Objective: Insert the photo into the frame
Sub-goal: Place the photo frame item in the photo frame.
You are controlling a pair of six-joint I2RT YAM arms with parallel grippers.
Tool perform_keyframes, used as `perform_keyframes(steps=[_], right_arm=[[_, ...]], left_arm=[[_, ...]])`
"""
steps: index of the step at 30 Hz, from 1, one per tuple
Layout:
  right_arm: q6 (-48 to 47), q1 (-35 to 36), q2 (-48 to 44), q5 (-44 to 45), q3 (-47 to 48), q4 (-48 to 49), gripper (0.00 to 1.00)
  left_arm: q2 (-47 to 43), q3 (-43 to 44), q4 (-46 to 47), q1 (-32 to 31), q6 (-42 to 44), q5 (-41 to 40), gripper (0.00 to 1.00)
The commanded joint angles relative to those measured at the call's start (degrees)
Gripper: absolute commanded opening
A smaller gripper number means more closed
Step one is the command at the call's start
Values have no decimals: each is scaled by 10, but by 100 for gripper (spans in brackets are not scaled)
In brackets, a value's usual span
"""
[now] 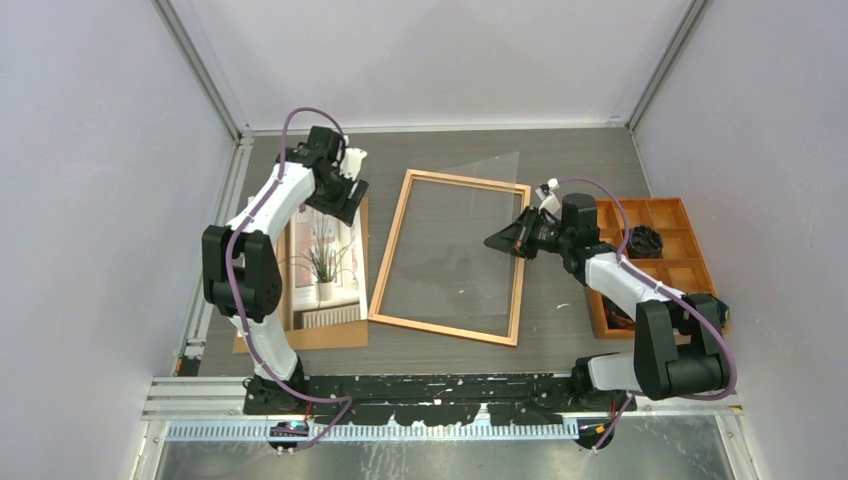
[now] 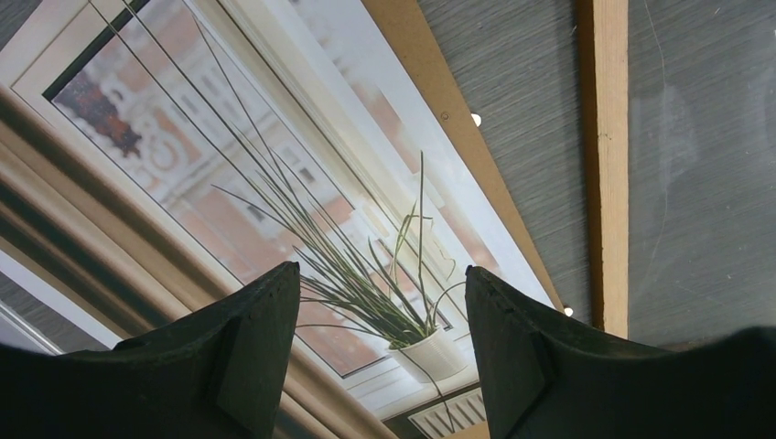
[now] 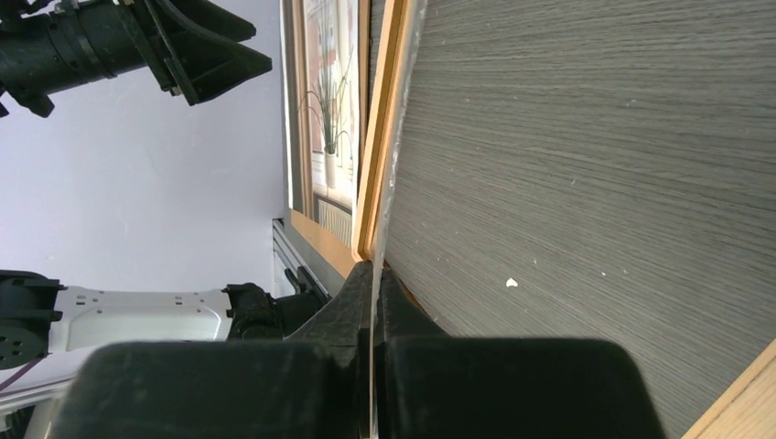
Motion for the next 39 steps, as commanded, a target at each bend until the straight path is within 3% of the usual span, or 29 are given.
perform_keyframes(steps=[1, 15, 28, 35, 39], right_arm=[[0, 4, 0, 1, 14, 37, 1], [186, 5, 31, 13, -60, 242, 1], [144, 6, -9, 27, -53, 165, 1], [150, 5, -4, 27, -53, 173, 1], [163, 6, -6, 15, -54, 202, 1]], left_arm=[[-2, -13, 16, -10, 6, -3, 68], [2, -112, 103, -121, 0, -8, 67], [12, -125, 118, -132, 5, -22, 64], [-17, -126, 123, -109, 13, 19, 47], [0, -140, 130, -108, 10, 21, 45]])
